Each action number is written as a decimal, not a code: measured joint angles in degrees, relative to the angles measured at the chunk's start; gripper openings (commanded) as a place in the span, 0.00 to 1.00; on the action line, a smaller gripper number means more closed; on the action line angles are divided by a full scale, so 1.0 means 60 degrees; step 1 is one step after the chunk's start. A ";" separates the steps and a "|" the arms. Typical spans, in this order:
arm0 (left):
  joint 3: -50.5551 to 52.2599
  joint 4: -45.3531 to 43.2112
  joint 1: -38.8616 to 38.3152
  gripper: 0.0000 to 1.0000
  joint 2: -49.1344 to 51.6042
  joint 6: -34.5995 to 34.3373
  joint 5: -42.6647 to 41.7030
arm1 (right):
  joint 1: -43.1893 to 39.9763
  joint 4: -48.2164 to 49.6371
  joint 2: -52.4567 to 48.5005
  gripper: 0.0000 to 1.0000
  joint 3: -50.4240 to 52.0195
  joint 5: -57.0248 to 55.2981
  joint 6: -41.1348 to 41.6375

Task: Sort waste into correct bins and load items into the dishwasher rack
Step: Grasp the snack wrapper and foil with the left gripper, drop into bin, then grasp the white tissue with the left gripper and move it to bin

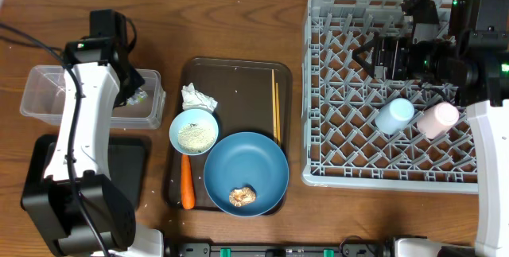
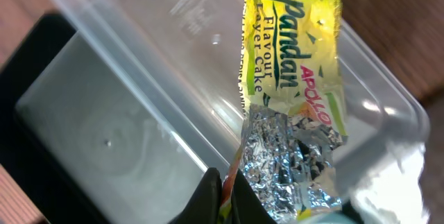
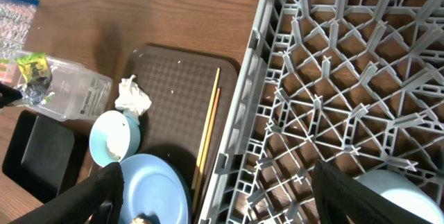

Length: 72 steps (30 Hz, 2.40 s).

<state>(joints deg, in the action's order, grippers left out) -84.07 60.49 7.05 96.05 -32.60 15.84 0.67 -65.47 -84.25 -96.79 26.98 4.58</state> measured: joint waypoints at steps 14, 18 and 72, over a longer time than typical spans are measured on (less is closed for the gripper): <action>0.0015 -0.1075 -0.0189 0.49 -0.0011 -0.1147 -0.0463 | 0.0000 -0.0040 -0.0004 0.82 0.0000 0.0000 0.0000; 0.0015 -0.2397 -0.0790 0.49 -0.0004 0.0933 -0.1953 | 0.0000 -0.0029 -0.0004 0.82 0.0000 0.0000 0.0000; -0.0455 -0.1213 -0.0994 0.06 0.0270 0.2452 -0.0863 | 0.0000 -0.0069 -0.0004 0.85 0.0000 -0.0109 0.0000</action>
<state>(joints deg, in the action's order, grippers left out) -86.80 53.21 1.08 97.67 -17.89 10.66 0.67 -65.89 -84.27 -96.79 26.33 4.58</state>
